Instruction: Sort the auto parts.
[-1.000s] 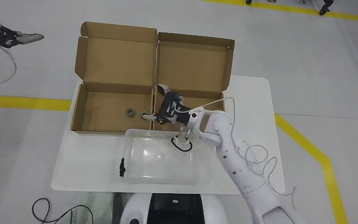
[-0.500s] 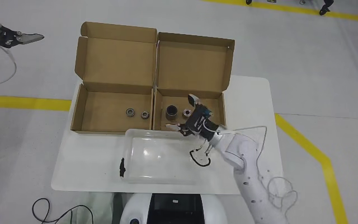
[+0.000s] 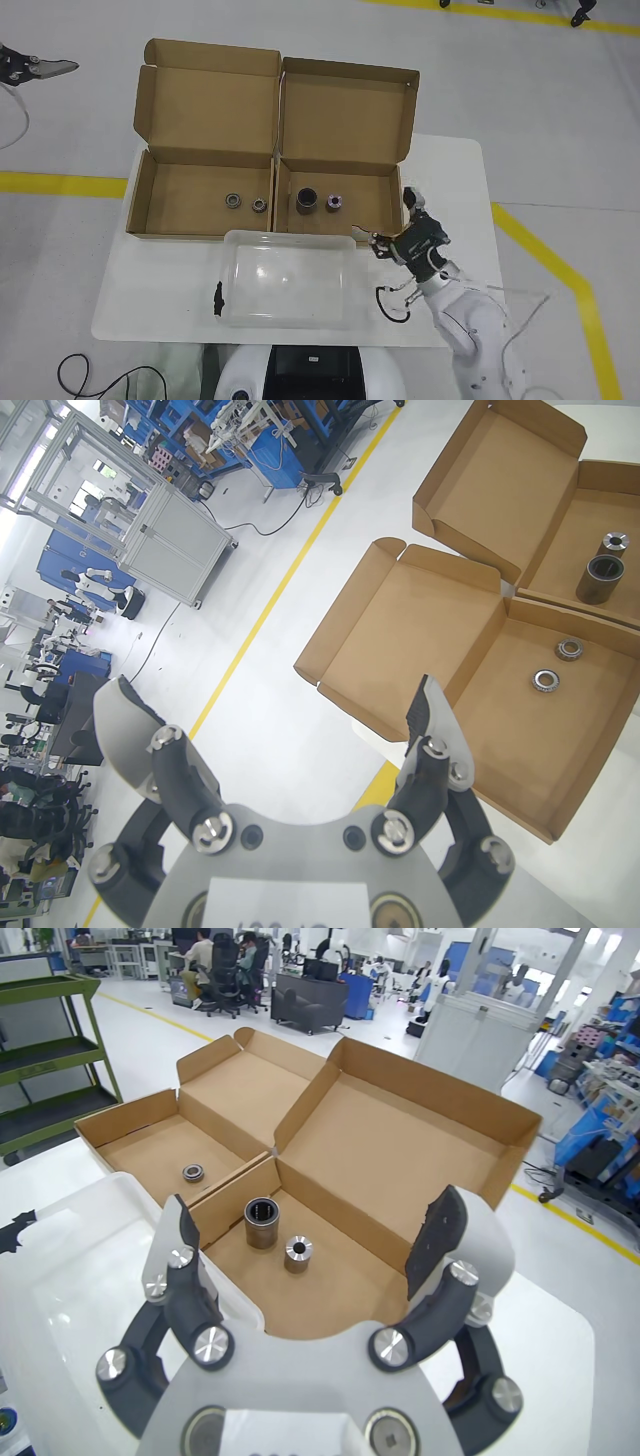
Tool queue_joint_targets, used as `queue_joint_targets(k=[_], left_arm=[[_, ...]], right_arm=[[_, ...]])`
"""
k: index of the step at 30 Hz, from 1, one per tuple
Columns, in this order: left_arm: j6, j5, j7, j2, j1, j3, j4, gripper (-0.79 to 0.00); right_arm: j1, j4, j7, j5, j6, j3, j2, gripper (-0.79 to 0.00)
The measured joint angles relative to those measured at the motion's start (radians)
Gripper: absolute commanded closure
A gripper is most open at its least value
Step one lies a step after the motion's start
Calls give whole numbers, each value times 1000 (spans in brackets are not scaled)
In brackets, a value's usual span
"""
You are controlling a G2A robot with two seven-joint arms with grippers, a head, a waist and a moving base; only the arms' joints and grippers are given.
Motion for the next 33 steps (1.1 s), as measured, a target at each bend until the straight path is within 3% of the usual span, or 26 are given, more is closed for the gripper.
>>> queue_joint_targets(k=[20,26,33], left_arm=[[0,0,0,0,0,0,0,-785],[0,0,0,0,0,0,0,-785],[0,0,0,0,0,0,0,-785]], right_arm=[[-398,-239,-97,-9,230,126,23,-785],[-452,-243,-164,-2,314,130,24,-785],[-458,-242,-181,-3,320,131,24,-785]])
